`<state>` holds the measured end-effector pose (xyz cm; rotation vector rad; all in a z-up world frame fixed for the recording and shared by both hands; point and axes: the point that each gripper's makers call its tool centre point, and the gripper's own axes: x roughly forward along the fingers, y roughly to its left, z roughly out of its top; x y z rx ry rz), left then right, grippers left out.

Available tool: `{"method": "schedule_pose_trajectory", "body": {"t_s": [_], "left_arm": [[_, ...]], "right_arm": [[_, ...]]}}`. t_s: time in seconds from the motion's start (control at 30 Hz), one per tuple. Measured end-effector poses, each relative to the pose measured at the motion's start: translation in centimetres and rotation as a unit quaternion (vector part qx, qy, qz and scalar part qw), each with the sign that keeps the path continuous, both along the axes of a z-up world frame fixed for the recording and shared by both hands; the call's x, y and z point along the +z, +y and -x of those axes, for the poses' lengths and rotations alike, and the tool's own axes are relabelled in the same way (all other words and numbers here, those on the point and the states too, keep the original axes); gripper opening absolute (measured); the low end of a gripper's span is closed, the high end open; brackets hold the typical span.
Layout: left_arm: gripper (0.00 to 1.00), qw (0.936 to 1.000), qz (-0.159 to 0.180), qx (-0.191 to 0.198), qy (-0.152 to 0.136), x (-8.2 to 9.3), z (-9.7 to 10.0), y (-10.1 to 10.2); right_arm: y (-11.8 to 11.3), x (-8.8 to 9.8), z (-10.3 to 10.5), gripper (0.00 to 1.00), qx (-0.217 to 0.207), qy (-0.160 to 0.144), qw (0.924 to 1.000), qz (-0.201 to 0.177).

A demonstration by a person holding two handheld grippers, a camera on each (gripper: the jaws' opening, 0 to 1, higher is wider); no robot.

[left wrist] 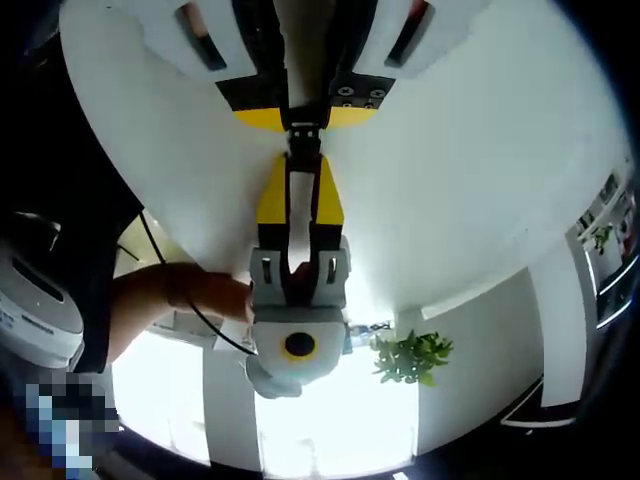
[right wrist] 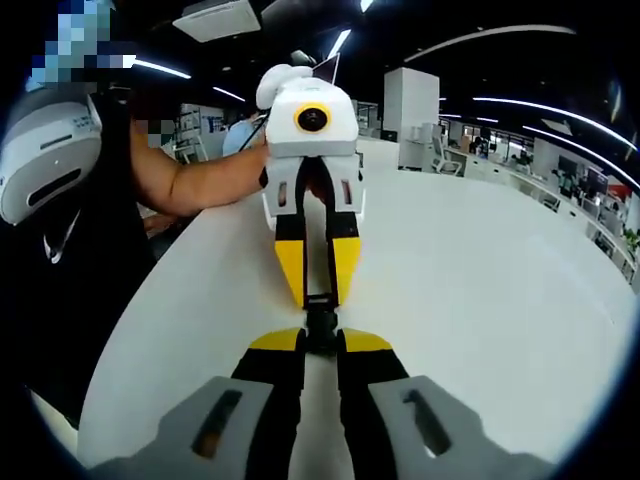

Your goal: Snap the two parts of the plastic buckle together until the buckle closes and remains connected.

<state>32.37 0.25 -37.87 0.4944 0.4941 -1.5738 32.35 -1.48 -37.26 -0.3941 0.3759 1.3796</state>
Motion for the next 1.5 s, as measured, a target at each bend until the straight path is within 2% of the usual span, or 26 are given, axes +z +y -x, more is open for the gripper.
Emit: {"method": "schedule_pose_trajectory", "body": {"t_s": [0.6, 1.17, 1.5], "left_arm": [[0.09, 0.9999, 0.003, -0.009, 0.003, -0.01, 0.37, -0.34], [0.08, 0.9997, 0.01, -0.014, 0.019, 0.01, 0.14, -0.43], [0.07, 0.9995, 0.008, -0.019, 0.023, 0.05, 0.27, -0.34]], "right_arm": [[0.02, -0.05, 0.38, 0.11, 0.011, -0.001, 0.9999, 0.003], [0.34, -0.02, 0.14, 0.11, 0.024, 0.003, 0.9997, 0.002], [0.57, -0.03, 0.08, 0.1, 0.049, 0.006, 0.9985, 0.023]]}}
